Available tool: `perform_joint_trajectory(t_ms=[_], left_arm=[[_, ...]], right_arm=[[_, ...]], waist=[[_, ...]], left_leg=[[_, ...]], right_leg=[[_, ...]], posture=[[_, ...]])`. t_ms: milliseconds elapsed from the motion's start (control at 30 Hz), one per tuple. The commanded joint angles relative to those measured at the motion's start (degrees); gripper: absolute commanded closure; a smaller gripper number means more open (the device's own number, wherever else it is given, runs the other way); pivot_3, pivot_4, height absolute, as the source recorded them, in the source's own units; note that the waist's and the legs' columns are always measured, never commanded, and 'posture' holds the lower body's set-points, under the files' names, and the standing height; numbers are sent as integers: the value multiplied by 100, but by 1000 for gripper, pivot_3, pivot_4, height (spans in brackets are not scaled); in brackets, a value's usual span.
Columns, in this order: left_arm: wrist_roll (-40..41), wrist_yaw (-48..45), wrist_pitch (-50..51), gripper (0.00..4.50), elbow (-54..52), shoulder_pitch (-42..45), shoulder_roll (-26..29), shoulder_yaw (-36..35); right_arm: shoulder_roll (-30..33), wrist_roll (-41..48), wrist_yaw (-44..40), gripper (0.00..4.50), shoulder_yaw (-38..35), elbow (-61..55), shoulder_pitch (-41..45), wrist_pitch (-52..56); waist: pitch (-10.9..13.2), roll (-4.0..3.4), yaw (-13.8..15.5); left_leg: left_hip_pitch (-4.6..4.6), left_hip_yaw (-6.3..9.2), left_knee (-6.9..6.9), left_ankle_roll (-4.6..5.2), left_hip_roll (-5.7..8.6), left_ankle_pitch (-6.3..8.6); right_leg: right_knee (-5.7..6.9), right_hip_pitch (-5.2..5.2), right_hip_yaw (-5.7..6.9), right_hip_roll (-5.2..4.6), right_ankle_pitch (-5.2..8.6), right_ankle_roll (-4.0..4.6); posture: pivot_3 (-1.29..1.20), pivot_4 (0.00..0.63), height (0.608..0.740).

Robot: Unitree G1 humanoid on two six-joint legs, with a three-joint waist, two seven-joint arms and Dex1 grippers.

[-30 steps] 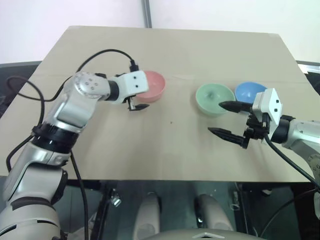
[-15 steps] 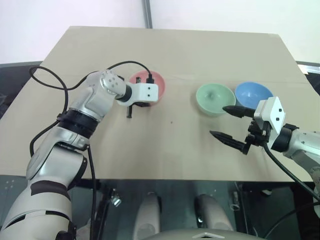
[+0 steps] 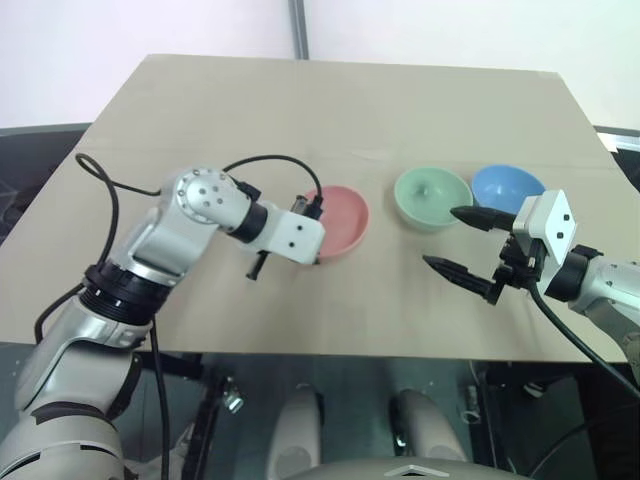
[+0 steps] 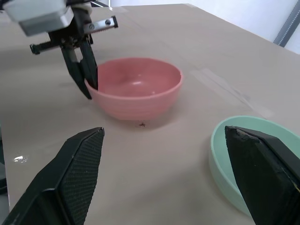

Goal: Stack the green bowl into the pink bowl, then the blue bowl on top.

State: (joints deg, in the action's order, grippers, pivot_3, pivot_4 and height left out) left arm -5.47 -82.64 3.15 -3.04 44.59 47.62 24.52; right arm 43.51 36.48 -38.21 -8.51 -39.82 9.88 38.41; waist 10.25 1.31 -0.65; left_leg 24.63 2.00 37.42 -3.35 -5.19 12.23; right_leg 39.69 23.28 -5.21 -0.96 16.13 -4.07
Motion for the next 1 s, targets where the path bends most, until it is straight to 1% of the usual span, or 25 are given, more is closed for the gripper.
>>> perform_joint_trajectory(t_ms=[33,100,167,233,333,433,467,500,600,667,733,867,1000], left_arm=[[-118,147,-123,3777,-105,5,-124,-6],[-75,146,-192,3065,-125,16,-175,-38],[170,250,133,2186,-260,29,-280,-279],[437,232,443,2186,-433,22,-277,-475],[970,178,1420,2186,-818,-48,4,-1001],[1726,214,2643,2186,-1161,-292,463,-1864],[2013,253,2990,2186,-1282,-437,558,-2177],[2288,354,3156,2186,-1394,-572,527,-2466],[2705,950,3210,2186,-1718,-1142,279,-3283],[2782,1268,3210,2186,-1980,-1639,209,-3605],[2895,1642,3216,2186,-2216,-2034,49,-3818],[2882,2293,2812,2186,-2446,-2745,-360,-4086],[3151,2358,2799,2186,-2590,-3235,-390,-4258]], right_arm=[[38,31,59,0,-163,-186,-20,-51],[40,8,82,0,-166,-203,-41,-58],[32,-98,136,0,-122,-205,-42,-117],[31,-212,181,0,-71,-185,-30,-171],[114,-428,226,0,46,-30,71,-108],[512,-1169,242,0,320,676,422,-179],[603,-1275,165,0,384,1029,574,-177],[678,-1381,86,0,445,1294,674,-246],[782,-1658,-284,0,666,1981,1038,-636],[712,-1721,-636,0,888,2254,1359,-902],[613,-1882,-908,0,1175,2524,1641,-1148],[376,-2387,-1307,0,1753,3187,2144,-1730],[-49,-2592,-1567,0,2105,3759,2580,-2021]], waist=[[0,0,-9],[0,0,-16],[0,0,-18],[0,0,-20],[0,-1,-44],[1,-2,-66],[1,-2,-100],[1,-2,-130],[1,-2,-126],[2,-3,-154],[3,-5,-189],[3,-4,-166],[3,-4,-163]], left_leg=[[-1,1,0,0,0,0],[-1,3,0,0,-1,0],[0,2,0,0,0,0],[1,2,0,0,0,0],[2,2,-1,0,-1,0],[0,0,-3,0,-1,0],[-2,-2,-2,0,-1,0],[1,-2,-1,0,-1,0],[1,-1,-1,0,-1,0],[2,-2,-4,0,-1,0],[-1,-4,-8,0,-1,0],[-4,-5,-7,0,-1,0],[0,-6,-7,0,-1,0]], right_leg=[[4,1,-1,2,0,0],[7,2,0,4,0,0],[6,2,-3,3,0,0],[6,3,-3,3,0,0],[8,7,-3,3,0,0],[11,9,-6,3,1,0],[11,9,-7,3,1,0],[10,9,-6,2,1,0],[8,9,-4,1,2,0],[7,10,-5,1,2,0],[7,12,-9,1,2,0],[9,12,-8,0,1,0],[7,13,-8,0,1,1]], posture=[[0,150,740],[0,150,740],[0,150,740],[0,150,740],[0,150,740],[0,150,740],[0,150,740],[0,150,740],[0,150,740],[0,150,740],[0,150,740],[0,150,740],[0,150,740]])
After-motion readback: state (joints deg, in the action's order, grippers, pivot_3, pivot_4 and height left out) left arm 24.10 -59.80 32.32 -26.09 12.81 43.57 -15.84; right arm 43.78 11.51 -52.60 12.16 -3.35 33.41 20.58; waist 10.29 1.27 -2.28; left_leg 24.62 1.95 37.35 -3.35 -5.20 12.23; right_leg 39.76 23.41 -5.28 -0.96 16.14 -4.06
